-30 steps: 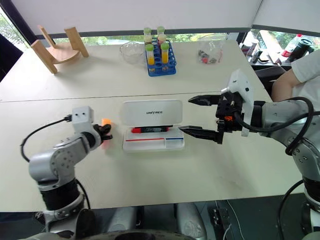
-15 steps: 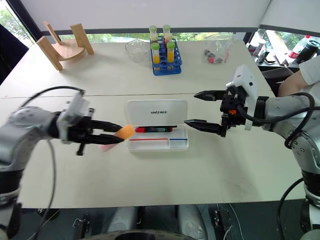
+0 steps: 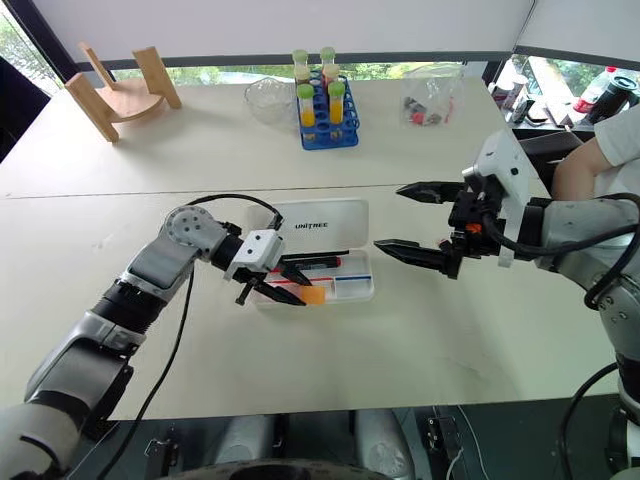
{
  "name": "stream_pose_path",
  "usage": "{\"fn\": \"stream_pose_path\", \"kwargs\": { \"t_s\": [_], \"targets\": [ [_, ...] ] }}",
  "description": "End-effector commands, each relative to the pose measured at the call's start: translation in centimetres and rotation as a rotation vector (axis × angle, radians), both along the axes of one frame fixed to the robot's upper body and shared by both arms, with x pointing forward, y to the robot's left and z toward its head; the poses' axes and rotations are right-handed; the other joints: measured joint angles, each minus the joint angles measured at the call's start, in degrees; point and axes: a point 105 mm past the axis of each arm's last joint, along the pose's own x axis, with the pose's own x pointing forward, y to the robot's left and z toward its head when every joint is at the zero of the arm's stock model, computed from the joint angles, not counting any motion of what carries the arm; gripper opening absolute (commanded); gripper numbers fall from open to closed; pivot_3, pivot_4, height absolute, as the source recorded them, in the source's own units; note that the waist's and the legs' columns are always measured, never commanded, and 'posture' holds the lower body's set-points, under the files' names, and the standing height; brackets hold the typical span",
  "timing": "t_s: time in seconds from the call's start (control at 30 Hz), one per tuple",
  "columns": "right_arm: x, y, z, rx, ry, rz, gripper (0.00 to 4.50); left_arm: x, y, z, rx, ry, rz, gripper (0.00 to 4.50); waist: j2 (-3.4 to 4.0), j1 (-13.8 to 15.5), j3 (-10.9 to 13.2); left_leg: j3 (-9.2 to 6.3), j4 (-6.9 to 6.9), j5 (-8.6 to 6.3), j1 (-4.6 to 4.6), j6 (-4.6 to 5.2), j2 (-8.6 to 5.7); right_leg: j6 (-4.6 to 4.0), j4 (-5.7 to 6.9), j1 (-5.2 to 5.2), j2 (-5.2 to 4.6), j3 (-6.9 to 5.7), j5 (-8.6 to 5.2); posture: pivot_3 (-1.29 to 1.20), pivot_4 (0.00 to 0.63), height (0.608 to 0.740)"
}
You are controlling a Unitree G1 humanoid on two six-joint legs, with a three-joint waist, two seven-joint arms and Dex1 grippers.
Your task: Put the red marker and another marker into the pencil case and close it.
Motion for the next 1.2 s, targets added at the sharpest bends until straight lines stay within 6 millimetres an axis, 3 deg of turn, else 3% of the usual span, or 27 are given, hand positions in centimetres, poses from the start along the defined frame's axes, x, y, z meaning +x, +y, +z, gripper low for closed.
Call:
{"fn": "stream_pose_path", "kwargs": {
  "t_s": [0.03, 0.27, 0.43, 0.6, 0.8, 0.97, 1.2],
  "targets": [
    [-0.5, 0.1, 0.8, -0.007, -0.043, 0.002, 4.50, 0.2, 0.2, -0.3, 0.053, -0.011, 0.000, 1.32, 0.00, 0.0, 0.0, 0.00, 0.00, 0.00, 0.05, 0.00, 0.00, 0.00, 0.01, 0.03, 0.01, 0.00, 0.00, 0.00, 0.150, 0.740],
    [-0.4, 0.3, 0.7, -0.007, -0.045, 0.004, 4.50, 0.9, 0.2, -0.1, 0.054, 0.038, 0.098, 4.49, 0.00, 0.0, 0.0, -0.04, -0.02, 0.00, 0.03, 0.01, 0.01, 0.01, 0.02, 0.00, 0.03, -0.01, -0.01, 0.00, 0.150, 0.740],
    [-0.4, 0.4, 0.6, -0.001, -0.042, 0.011, 4.50, 0.3, 0.2, 0.9, 0.011, 0.067, 0.122, 4.49, -0.01, 0.0, 0.0, -0.04, -0.01, 0.00, 0.03, 0.00, 0.01, 0.01, 0.04, 0.00, 0.02, -0.01, -0.01, 0.00, 0.150, 0.740],
    [-0.3, -0.2, 0.3, 0.002, -0.025, -0.016, 4.50, -0.5, 0.6, 6.7, -0.244, 0.036, 0.187, 4.49, -0.01, 0.0, 0.0, -0.06, -0.02, 0.00, -0.02, 0.00, 0.04, 0.02, 0.05, -0.04, 0.02, -0.02, -0.02, 0.00, 0.150, 0.740],
    [1.7, -3.4, -1.8, 0.013, -0.002, -0.189, 4.50, -1.8, 5.3, 12.0, -0.455, 0.058, 0.415, 4.49, 0.00, -0.4, 0.0, -0.04, -0.02, 0.00, 0.05, 0.00, 0.09, 0.02, 0.08, 0.00, 0.03, -0.01, -0.02, 0.00, 0.150, 0.740],
    [4.8, -7.4, -5.5, -0.021, 0.043, -0.407, 4.50, -4.4, 9.2, 12.1, -0.467, 0.106, 0.582, 4.49, 0.01, -0.4, 0.0, -0.01, -0.03, 0.00, 0.10, -0.01, 0.10, 0.02, 0.08, 0.02, 0.01, 0.00, -0.03, 0.00, 0.150, 0.740],
    [7.8, -10.3, -9.9, -0.037, 0.132, -0.488, 4.50, -7.3, 10.4, 10.5, -0.433, 0.192, 0.667, 4.49, 0.01, -0.2, 0.0, 0.07, -0.03, 0.04, 0.15, -0.07, 0.09, 0.01, 0.08, 0.06, -0.04, 0.02, -0.03, 0.00, 0.150, 0.740]
  ]
}}
